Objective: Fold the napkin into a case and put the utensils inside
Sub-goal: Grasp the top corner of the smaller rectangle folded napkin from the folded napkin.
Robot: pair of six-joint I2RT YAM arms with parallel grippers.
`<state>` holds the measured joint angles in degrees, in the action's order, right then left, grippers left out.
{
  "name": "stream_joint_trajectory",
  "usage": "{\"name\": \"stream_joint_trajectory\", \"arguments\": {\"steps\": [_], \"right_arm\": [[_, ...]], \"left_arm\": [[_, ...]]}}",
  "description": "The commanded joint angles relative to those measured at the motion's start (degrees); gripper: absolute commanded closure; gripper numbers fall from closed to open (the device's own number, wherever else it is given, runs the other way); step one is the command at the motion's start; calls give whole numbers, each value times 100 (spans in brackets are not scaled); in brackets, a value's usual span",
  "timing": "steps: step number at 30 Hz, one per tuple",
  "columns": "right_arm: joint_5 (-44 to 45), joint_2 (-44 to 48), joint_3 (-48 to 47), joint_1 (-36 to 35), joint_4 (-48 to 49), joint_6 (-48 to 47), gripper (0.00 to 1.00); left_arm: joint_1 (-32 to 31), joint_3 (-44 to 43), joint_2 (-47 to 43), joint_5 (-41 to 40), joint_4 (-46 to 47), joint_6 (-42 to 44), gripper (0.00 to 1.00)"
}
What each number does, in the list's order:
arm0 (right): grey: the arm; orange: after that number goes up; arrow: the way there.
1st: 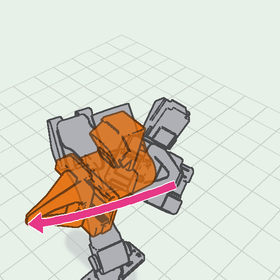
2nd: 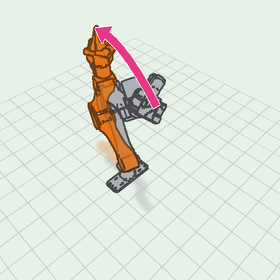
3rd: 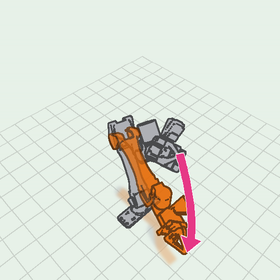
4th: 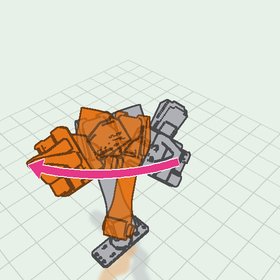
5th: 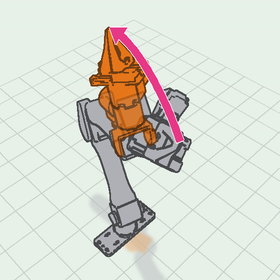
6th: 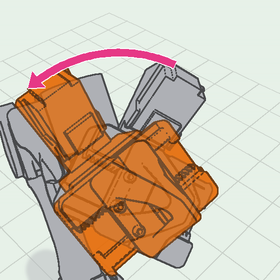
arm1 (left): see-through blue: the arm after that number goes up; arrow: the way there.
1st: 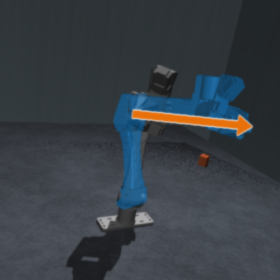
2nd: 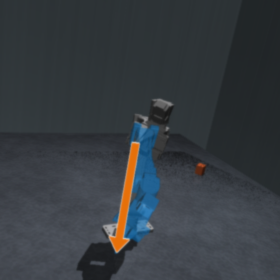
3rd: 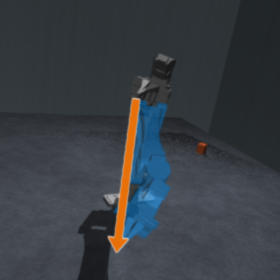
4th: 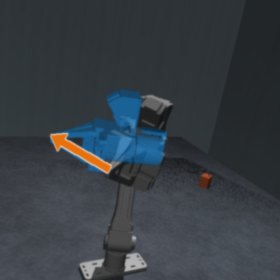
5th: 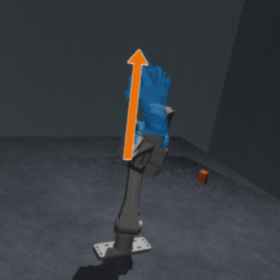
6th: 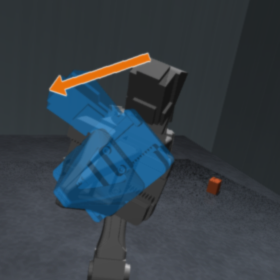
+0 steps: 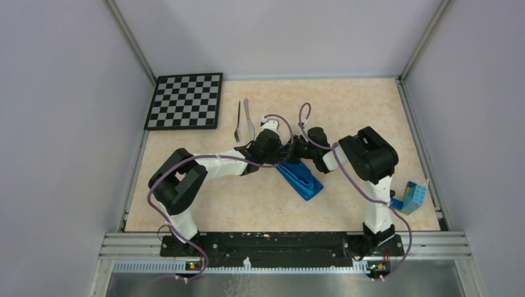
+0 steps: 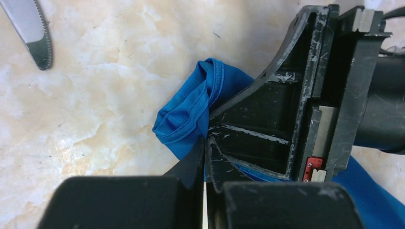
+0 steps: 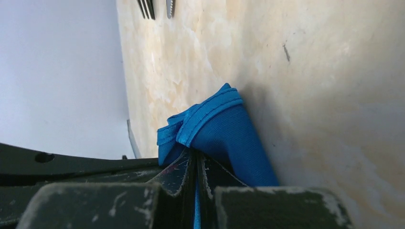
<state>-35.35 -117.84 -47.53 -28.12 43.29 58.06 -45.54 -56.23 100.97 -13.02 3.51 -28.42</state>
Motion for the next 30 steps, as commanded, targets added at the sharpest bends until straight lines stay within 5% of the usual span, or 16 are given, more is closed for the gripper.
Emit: {"name": "stream_joint_trajectory", "arguments": {"steps": [1, 3, 9, 14, 16, 19, 23, 27, 30], "right_arm": [[35, -87, 82, -74, 1643, 680, 100], [48, 4, 165, 54, 1384, 454, 100], [-153, 54, 269, 193, 992, 133, 100], [-133, 201, 272, 220, 634, -226, 96], [-72, 331, 283, 219, 460, -367, 96], [-27, 430, 284, 220, 303, -507, 100], [-5, 445, 262, 225, 239, -542, 100], [77, 683, 278, 226, -92, -636, 100], [330, 1368, 273, 228, -1308, -1242, 100]], "left_arm": [[-22, -65, 53, 316, 256, -404, 100], [2, 21, -4, 247, 247, -438, 99], [228, 58, -307, 509, -186, -612, 62], [428, 476, -1255, 564, -541, -844, 44], [557, 695, -1456, 732, -463, -961, 47], [724, 740, -1334, 1091, -299, -1060, 69], [817, 470, -746, 1733, 110, -1077, 86], [812, 111, -254, 1935, 290, -1057, 91], [818, -42, 66, 1994, 463, -1015, 93]]}}
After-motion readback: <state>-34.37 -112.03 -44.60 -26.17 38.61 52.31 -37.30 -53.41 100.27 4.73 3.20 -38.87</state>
